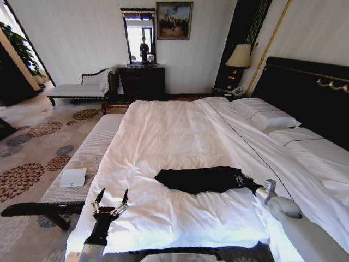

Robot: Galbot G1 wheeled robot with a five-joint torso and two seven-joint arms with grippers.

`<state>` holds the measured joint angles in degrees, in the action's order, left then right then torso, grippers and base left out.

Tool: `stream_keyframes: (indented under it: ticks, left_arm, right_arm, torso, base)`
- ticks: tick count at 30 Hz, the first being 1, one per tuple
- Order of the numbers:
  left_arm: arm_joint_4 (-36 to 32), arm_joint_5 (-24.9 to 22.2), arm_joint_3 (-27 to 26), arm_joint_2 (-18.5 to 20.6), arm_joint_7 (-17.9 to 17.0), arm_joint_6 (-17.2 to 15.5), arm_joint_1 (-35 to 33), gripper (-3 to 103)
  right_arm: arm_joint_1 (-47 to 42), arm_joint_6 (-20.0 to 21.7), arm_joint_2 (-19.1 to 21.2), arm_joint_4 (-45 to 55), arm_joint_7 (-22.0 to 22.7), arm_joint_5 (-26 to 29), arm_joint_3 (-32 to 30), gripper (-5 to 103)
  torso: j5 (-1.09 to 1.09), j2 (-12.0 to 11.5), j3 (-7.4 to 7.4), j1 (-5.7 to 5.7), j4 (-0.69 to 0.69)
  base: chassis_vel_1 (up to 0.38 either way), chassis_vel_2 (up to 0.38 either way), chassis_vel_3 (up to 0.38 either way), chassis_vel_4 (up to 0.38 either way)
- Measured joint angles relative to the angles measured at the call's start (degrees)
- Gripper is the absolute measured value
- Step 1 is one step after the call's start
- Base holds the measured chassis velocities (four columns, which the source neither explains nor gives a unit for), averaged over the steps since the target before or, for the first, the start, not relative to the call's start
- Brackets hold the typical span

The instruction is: Fold the clothes on the bed.

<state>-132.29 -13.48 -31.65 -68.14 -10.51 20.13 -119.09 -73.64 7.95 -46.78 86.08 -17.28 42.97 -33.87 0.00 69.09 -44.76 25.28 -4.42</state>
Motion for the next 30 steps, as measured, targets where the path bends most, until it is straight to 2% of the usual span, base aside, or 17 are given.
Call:
stream_keyframes:
  ticks: [3, 7, 10, 14, 17, 18, 19, 25, 26, 30]
  left_arm:
    - [0.0, 0.0, 0.0, 0.0, 0.0, 0.0, 0.0, 100]
    - [0.0, 0.0, 0.0, 0.0, 0.0, 0.0, 0.0, 100]
    - [0.0, 0.0, 0.0, 0.0, 0.0, 0.0, 0.0, 100]
    - [0.0, 0.0, 0.0, 0.0, 0.0, 0.0, 0.0, 100]
    - [0.0, 0.0, 0.0, 0.0, 0.0, 0.0, 0.0, 100]
    - [0.0, 0.0, 0.0, 0.0, 0.0, 0.0, 0.0, 100]
    - [0.0, 0.0, 0.0, 0.0, 0.0, 0.0, 0.0, 100]
    - [0.0, 0.0, 0.0, 0.0, 0.0, 0.0, 0.0, 100]
    - [0.0, 0.0, 0.0, 0.0, 0.0, 0.0, 0.0, 100]
    - [0.0, 0.0, 0.0, 0.0, 0.0, 0.0, 0.0, 100]
  right_arm:
    - [0.6, 1.7, -2.4, 3.7, 3.4, 4.2, 1.1, 4]
    - [1.4, 2.8, -4.4, 6.2, 7.5, 7.0, 2.6, 4]
    - [1.9, 4.3, -6.3, 10.2, 12.6, 11.0, 4.1, 4]
    - [2.4, 6.1, -7.9, 14.6, 16.0, 14.3, 5.4, 4]
    - [2.7, 6.6, -8.3, 15.5, 16.8, 15.0, 5.7, 4]
    - [3.4, 7.5, -9.1, 17.1, 18.6, 16.3, 6.7, 4]
    - [5.5, 8.1, -11.9, 18.9, 21.7, 17.1, 10.0, 4]
    - [8.5, 7.8, -17.5, 18.0, 24.5, 15.9, 15.2, 4]
    - [8.5, 7.8, -17.5, 18.0, 24.5, 15.9, 15.2, 4]
    - [10.4, 7.0, -23.1, 15.9, 25.7, 14.5, 18.8, 4]
  torso:
    - [-0.02, 0.0, 0.00, 0.00, 0.01]
    - [-0.01, 0.0, 0.00, 0.00, 0.01]
    - [-0.01, 0.0, 0.00, 0.00, 0.01]
    - [-0.02, 0.0, 0.00, 0.00, 0.01]
    - [-0.02, 0.0, 0.01, 0.00, 0.01]
    - [-0.02, 0.0, 0.00, 0.00, 0.01]
    - [-0.01, 0.0, 0.00, 0.00, 0.01]
    - [-0.01, 0.0, 0.00, 0.00, 0.01]
    - [-0.01, 0.0, 0.00, 0.00, 0.01]
    - [-0.02, 0.0, 0.00, 0.00, 0.02]
  base:
    - [0.000, 0.000, 0.000, 0.000]
    - [0.000, 0.000, 0.000, 0.000]
    - [0.000, 0.000, 0.000, 0.000]
    - [0.000, 0.000, 0.000, 0.000]
    - [0.000, 0.000, 0.000, 0.000]
    - [0.000, 0.000, 0.000, 0.000]
    - [0.000, 0.000, 0.000, 0.000]
    - [0.000, 0.000, 0.000, 0.000]
    - [0.000, 0.000, 0.000, 0.000]
    - [0.000, 0.000, 0.000, 0.000]
